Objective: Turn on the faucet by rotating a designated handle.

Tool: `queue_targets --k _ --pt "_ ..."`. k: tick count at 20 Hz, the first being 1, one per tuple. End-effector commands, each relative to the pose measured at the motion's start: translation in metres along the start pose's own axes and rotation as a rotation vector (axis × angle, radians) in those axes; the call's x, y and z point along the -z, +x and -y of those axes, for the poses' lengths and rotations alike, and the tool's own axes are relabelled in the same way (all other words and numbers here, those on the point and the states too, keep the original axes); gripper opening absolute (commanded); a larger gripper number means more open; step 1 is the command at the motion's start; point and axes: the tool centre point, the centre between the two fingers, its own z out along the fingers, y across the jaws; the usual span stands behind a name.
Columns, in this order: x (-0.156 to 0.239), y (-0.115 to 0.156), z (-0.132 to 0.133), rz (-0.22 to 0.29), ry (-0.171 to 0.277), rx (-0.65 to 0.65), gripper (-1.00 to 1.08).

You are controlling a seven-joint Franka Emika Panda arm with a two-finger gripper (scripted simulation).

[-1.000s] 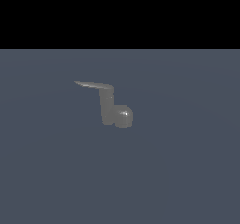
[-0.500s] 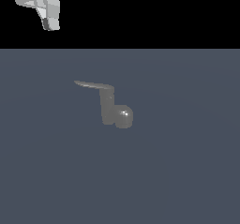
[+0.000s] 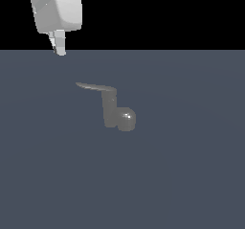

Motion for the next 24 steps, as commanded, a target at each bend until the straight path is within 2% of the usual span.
queue_targets --k 1,15,24 --pt "-0.011 0.006 0.011 -0.001 0.001 -0.047 -1.0" --pt "-0.072 0.052 0.067 -0.013 -0.004 -0.31 -1.0" --pt "-0.104 0.084 0.09 -0.02 -0.008 -0.45 -1.0"
